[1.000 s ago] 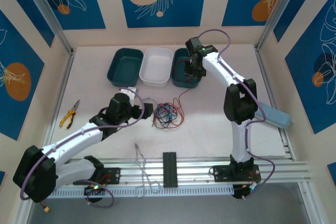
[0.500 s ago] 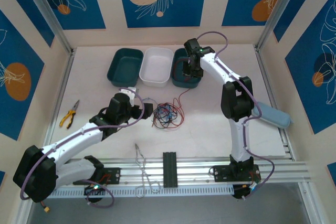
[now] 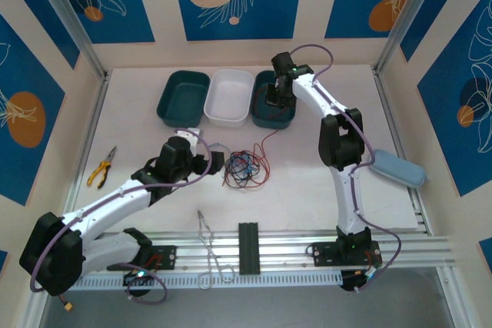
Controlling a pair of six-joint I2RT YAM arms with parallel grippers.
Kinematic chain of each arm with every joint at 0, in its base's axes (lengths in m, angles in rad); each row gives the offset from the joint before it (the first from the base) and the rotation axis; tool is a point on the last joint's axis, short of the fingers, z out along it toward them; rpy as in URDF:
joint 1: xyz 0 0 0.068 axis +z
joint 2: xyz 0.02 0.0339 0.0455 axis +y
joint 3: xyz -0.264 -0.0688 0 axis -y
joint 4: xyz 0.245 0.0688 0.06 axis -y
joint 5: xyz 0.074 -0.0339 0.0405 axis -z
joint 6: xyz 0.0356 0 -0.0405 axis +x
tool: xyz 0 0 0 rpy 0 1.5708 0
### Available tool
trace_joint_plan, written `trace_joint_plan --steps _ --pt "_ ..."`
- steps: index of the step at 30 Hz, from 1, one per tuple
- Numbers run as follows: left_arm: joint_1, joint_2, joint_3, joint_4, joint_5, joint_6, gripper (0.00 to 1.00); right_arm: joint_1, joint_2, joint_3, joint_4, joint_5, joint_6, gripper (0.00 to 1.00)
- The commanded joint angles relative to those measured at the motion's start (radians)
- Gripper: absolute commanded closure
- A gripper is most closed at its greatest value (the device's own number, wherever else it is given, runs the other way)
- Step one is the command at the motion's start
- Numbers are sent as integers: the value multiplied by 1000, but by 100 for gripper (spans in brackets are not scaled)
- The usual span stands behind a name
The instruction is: Untangle the cables
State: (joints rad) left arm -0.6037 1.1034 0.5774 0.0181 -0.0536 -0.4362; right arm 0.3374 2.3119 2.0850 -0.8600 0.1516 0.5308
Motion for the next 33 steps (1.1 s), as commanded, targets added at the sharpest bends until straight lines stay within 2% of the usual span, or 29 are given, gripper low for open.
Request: trace_joint_plan --steps 1,9,19,25,33 --pt "7 1 -12 3 -5 -3 0 -1 52 62 -36 -46 26 100" --pt "7 -5 -19 0 -9 0 0 -27 172 175 -101 -51 25 100" --pt "9 -6 -10 -10 -15 5 0 -24 335 394 -238 -35 -68 100" --pt "9 -1 -3 -10 -13 5 0 -17 359 415 -288 4 -116 100" --pt "8 7 1 -3 -3 -1 0 -20 292 470 -330 41 -165 78"
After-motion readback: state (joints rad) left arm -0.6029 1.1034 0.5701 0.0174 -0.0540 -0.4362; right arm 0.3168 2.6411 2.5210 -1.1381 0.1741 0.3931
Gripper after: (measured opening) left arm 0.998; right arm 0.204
